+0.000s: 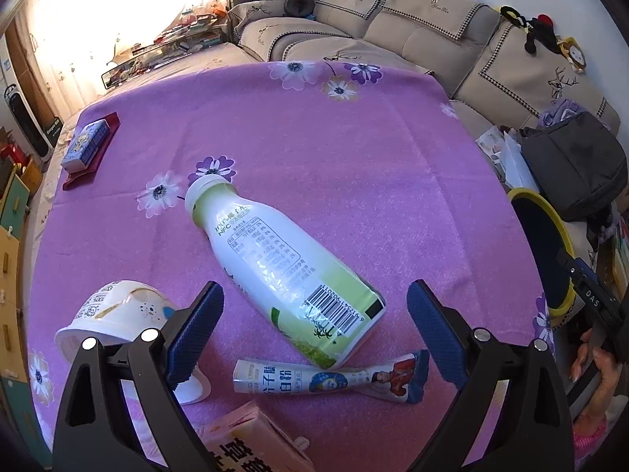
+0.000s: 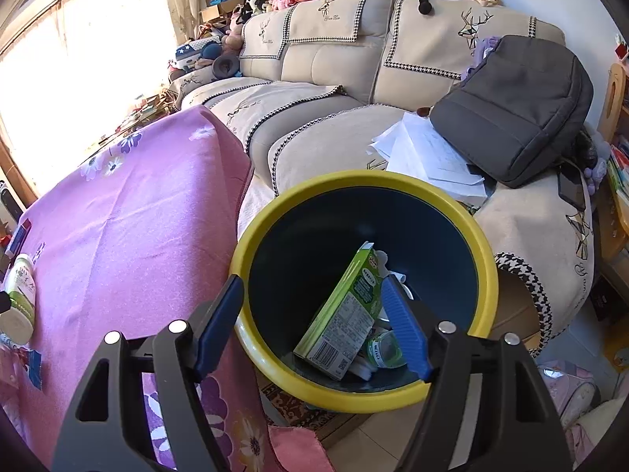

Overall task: Collect trash
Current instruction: 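Grasp the white-green milk bottle by its base with the left gripper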

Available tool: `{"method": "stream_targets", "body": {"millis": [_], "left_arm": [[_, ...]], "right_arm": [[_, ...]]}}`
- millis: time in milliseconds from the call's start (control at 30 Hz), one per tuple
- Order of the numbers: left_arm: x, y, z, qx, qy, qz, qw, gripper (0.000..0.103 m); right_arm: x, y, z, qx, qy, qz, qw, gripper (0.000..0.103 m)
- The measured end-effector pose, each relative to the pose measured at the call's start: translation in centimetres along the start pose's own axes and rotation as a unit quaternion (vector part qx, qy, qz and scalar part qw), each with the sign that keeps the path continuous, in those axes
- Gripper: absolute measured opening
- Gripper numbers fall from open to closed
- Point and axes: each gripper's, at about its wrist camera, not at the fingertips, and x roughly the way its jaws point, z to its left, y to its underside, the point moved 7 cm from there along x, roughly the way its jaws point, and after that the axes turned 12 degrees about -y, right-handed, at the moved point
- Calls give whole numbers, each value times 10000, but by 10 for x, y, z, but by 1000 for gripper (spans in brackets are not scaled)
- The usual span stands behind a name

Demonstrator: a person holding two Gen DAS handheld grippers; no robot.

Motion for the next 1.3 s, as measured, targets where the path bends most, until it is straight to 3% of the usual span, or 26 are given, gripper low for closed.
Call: {"method": "stream_targets", "body": {"millis": [233, 433, 867, 1167, 1300], "left_arm": [[17, -10, -11, 79, -225, 33, 9997, 91], [33, -8, -20, 166, -124, 178, 9996, 77], [47, -23, -17, 10, -287, 156, 9995, 80], [37, -18, -13, 3, 67, 63, 10000, 71], [16, -6, -21, 353, 303, -94, 9989, 71]], "right_arm": [[1, 1, 1, 28, -46, 18, 10000, 69], [1, 2, 2, 27, -56, 30, 10000, 70], [5, 5, 4, -10, -107, 87, 9999, 71], [7, 6, 5, -21, -169, 132, 9998, 71], [6, 8, 6, -37, -203, 153, 9997, 71]]}}
